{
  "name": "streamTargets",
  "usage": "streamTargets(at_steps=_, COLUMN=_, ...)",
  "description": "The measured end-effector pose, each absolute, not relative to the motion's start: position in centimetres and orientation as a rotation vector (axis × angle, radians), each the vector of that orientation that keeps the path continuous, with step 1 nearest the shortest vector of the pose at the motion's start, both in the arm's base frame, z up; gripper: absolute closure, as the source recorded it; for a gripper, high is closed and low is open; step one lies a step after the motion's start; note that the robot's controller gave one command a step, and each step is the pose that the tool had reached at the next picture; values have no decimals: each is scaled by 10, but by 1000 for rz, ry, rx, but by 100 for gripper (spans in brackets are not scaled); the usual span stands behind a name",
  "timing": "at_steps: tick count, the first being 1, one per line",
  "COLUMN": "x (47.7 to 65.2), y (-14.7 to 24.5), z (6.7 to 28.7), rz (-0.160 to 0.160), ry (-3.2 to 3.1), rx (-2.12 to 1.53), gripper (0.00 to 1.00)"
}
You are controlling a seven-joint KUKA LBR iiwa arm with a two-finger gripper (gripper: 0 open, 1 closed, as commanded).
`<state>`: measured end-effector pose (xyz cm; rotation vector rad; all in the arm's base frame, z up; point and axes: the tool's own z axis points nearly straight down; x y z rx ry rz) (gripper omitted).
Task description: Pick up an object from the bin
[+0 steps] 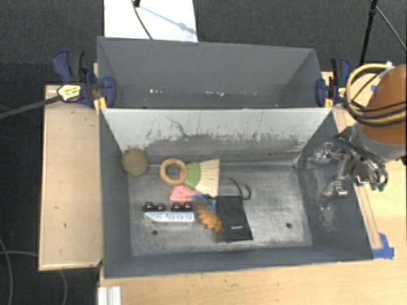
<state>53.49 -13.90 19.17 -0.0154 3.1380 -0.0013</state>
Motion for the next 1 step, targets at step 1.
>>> streamTargets(at_steps=1, x=535, y=-139, z=192, rz=-1, ry=3138, rx=-17, gripper=0)
